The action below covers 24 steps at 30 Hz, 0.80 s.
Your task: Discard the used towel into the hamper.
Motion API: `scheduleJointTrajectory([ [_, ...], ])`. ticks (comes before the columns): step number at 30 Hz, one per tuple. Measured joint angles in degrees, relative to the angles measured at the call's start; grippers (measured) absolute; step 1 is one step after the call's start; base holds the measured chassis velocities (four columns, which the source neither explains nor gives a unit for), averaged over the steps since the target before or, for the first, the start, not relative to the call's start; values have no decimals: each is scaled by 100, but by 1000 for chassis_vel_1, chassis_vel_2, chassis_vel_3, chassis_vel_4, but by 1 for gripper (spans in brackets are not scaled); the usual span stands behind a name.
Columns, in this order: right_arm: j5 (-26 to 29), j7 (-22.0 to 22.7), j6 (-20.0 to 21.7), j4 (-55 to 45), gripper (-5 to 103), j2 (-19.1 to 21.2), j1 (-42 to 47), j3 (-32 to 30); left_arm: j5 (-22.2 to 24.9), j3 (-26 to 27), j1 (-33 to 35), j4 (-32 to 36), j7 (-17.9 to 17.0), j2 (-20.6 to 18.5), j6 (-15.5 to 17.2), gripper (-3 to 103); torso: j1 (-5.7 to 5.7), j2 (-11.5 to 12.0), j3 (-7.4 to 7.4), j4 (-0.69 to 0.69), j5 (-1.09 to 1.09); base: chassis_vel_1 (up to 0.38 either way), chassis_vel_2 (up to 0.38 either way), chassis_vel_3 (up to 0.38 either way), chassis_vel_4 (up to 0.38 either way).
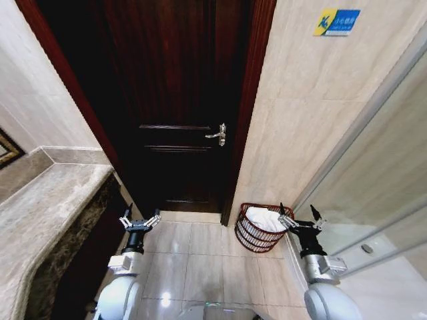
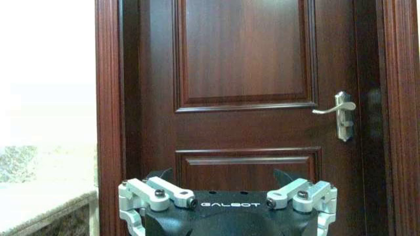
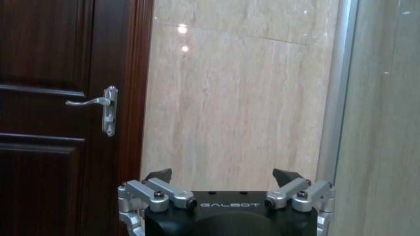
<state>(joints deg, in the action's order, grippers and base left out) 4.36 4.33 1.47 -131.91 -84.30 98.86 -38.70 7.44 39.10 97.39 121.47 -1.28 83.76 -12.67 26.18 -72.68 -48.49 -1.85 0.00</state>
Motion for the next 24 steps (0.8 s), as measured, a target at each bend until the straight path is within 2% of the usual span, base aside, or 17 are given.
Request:
scheduleJointTrajectory([
  [12,30,-23,-50,73,100,-18,-22,-47,-20,-34,-45,-29,2,-9,8,100,172,-377,-206,0,0,0,0,0,0],
  [18,31,-27,-47,85,100,-21,-53,-46,-18,-40,-58,-44,2,-18,13,100,220,-479,-260,0,0,0,0,0,0],
  [21,23,-34,-11,98,100,-27,-123,-18,-5,-40,-76,-58,3,-40,26,100,305,-666,-362,0,0,0,0,0,0],
  [24,13,-37,14,99,100,-28,-154,-7,2,-39,-82,-62,2,-47,30,100,347,-755,-410,0,0,0,0,0,0],
])
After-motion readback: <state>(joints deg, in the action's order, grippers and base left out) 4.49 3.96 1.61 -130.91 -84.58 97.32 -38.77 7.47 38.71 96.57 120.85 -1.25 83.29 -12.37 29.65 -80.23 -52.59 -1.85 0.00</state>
